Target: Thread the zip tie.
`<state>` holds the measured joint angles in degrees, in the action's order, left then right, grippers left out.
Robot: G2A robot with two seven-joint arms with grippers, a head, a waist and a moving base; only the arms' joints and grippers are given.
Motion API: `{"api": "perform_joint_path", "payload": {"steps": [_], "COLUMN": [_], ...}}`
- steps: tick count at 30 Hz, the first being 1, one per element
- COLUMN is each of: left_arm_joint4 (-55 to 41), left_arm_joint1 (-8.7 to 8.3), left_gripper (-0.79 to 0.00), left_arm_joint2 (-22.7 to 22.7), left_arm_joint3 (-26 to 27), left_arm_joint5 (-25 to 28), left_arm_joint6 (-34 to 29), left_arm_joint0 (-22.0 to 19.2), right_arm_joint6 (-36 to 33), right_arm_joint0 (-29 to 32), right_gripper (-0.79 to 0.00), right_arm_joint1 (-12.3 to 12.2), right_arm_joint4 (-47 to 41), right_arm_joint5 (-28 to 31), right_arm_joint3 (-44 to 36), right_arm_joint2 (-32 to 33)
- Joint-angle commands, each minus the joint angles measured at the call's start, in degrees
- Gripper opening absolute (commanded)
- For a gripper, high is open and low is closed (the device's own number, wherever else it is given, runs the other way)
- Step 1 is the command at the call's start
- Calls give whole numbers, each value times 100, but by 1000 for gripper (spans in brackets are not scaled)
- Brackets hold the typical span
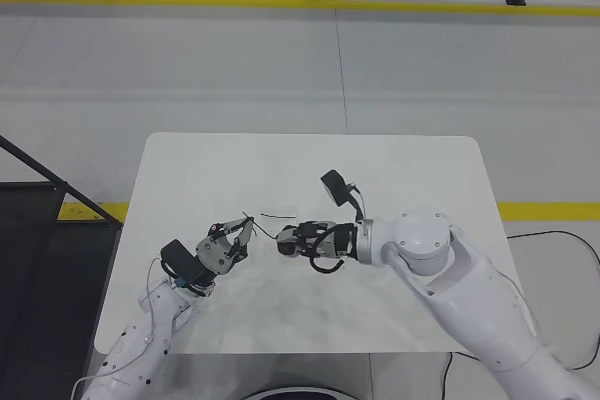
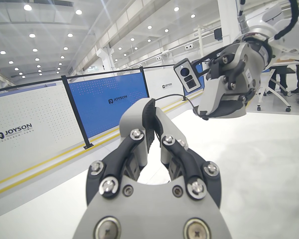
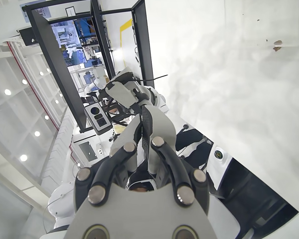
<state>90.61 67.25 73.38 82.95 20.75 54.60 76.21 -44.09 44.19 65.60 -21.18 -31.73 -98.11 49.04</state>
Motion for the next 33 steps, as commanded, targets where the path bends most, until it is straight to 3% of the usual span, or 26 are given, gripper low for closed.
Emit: {"api": "perform_joint_path", "payload": {"steps": [1, 14, 33], "left_arm_joint4": [-18, 22, 216], "left_arm_joint1": [3, -13, 20], "left_gripper": [-785, -785, -785], "left_arm_joint2": [-6, 12, -98], "left_arm_joint3": [61, 205, 161], "left_arm_joint5": [-33, -76, -582], "left_arm_joint6": [-113, -223, -377], "left_arm_joint0": [23, 109, 55], "right_arm_joint6": [18, 358, 83], "right_arm_joint0": [-8, 210, 502], "right_gripper": [-785, -785, -785], "right_arm_joint1": [11, 66, 73], "right_arm_joint4": [-15, -446, -813], "right_arm_joint5": [9, 426, 1070], "right_arm_joint3": [-5, -57, -34], "right_arm_joint2": [-8, 228, 553]}}
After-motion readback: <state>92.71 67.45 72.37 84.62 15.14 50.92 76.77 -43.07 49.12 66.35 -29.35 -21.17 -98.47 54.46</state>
